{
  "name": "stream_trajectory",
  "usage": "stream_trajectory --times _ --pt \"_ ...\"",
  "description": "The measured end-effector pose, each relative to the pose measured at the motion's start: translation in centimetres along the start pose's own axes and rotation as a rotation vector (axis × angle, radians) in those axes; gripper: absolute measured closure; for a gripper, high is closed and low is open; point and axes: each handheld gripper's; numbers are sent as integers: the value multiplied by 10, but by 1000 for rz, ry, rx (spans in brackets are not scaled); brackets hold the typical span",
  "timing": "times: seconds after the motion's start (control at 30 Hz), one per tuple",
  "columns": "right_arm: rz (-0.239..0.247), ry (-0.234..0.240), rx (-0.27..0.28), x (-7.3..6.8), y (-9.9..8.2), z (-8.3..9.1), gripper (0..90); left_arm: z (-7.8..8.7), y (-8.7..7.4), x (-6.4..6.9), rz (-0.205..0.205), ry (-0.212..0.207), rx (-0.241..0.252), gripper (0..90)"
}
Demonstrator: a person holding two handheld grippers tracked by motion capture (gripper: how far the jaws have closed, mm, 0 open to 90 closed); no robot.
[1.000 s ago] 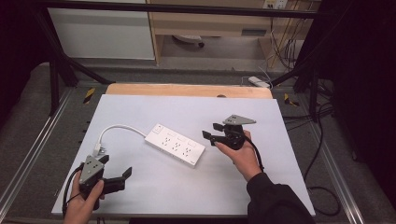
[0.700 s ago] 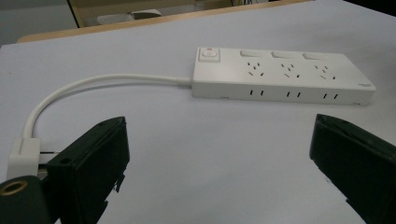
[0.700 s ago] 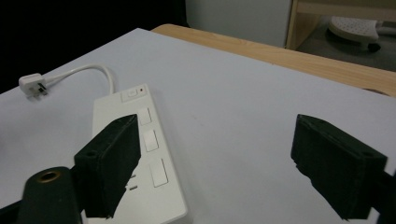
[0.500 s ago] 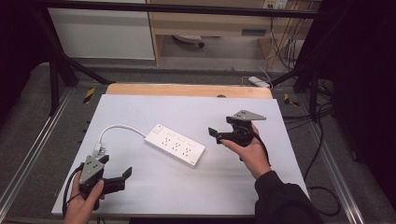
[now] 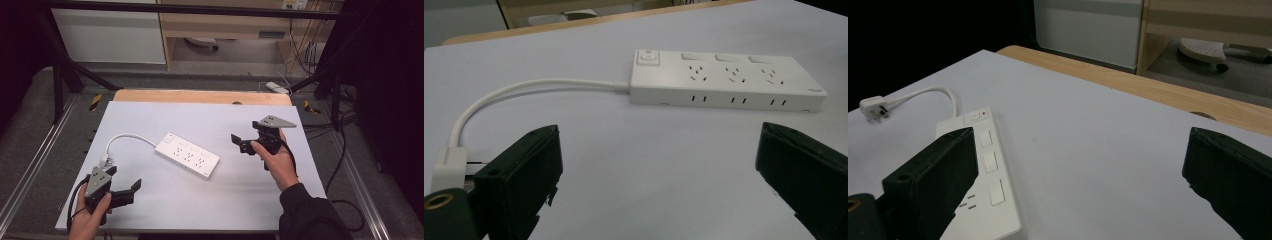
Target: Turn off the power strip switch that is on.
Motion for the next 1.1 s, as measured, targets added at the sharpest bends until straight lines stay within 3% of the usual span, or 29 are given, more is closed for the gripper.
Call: stream_trajectory --times 0.5,1.1 --pt "-21 -28 40 20 5 16 31 0 0 0 0 2 0 47" --pt "-46 -123 140 52 -2 50 41 0 0 0 1 2 0 47"
Point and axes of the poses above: each handheld gripper's, and its own axes: z roughly backward along the jaws, y roughly out of its top, x roughly to its right, and after that the axes turned 15 degrees about -y, right-handed
